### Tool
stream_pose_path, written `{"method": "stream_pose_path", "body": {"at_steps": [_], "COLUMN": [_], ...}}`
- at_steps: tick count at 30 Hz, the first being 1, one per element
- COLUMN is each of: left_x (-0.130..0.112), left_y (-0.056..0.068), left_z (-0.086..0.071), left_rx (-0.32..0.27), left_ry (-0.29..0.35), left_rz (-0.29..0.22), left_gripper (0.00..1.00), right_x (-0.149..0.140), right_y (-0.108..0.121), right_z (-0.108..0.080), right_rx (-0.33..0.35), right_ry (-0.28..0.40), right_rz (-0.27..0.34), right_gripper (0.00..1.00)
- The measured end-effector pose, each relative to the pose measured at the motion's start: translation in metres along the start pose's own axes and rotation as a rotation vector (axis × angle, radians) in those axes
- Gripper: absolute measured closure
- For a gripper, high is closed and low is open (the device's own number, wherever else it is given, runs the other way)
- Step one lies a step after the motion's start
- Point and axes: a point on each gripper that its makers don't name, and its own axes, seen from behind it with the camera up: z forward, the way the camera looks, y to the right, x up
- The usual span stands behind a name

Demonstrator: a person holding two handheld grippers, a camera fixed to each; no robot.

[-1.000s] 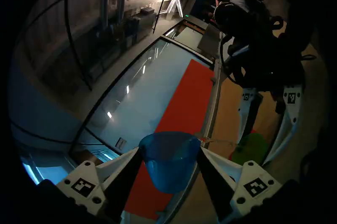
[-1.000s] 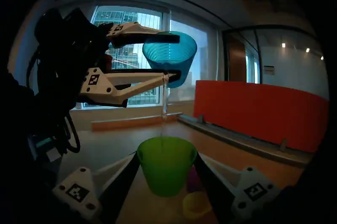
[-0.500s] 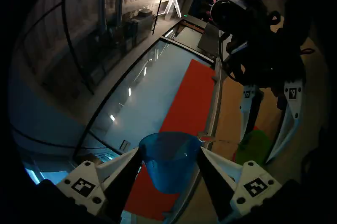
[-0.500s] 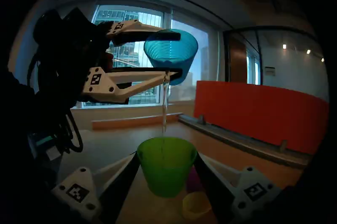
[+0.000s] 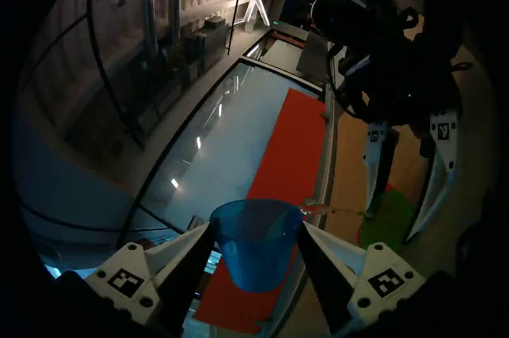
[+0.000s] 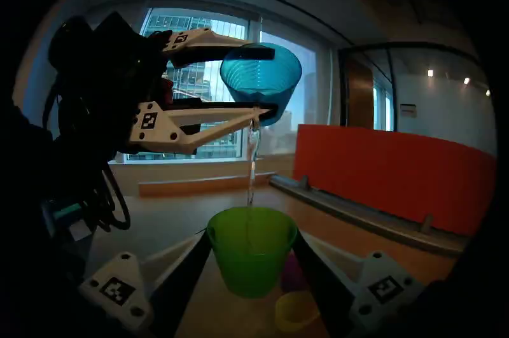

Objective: Pour water

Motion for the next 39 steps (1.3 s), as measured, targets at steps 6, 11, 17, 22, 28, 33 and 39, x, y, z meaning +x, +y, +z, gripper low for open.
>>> {"method": "stream_pose_path", "body": {"at_steps": [6,11,17,22,28,33,39], "left_x": [0.004,0.006,0.008,0.008,0.008,0.009,0.013], "left_y": [-0.003,-0.005,-0.010,-0.013,-0.015,-0.015,-0.019], "left_z": [0.000,-0.001,-0.001,-0.001,0.000,0.000,0.000], "left_rx": [0.005,0.009,0.019,0.026,0.033,0.037,0.044], "left_ry": [0.004,0.009,0.010,0.011,0.013,0.015,0.022], "left_rz": [0.030,0.045,0.070,0.085,0.108,0.126,0.145], "left_gripper": [0.14,0.14,0.14,0.14,0.14,0.14,0.14], "right_x": [0.001,0.001,0.001,0.002,0.004,0.005,0.007], "right_y": [0.000,0.001,0.000,0.000,0.000,0.000,0.000], "right_z": [0.000,-0.001,-0.001,-0.001,-0.002,-0.002,-0.002], "right_rx": [-0.001,-0.005,-0.004,-0.004,-0.004,-0.004,-0.004], "right_ry": [0.001,0.000,0.002,0.002,0.004,0.006,0.008], "right_rz": [-0.001,-0.002,-0.003,-0.006,-0.008,-0.011,-0.013], "right_gripper": [0.08,0.08,0.08,0.08,0.08,0.08,0.08]}}
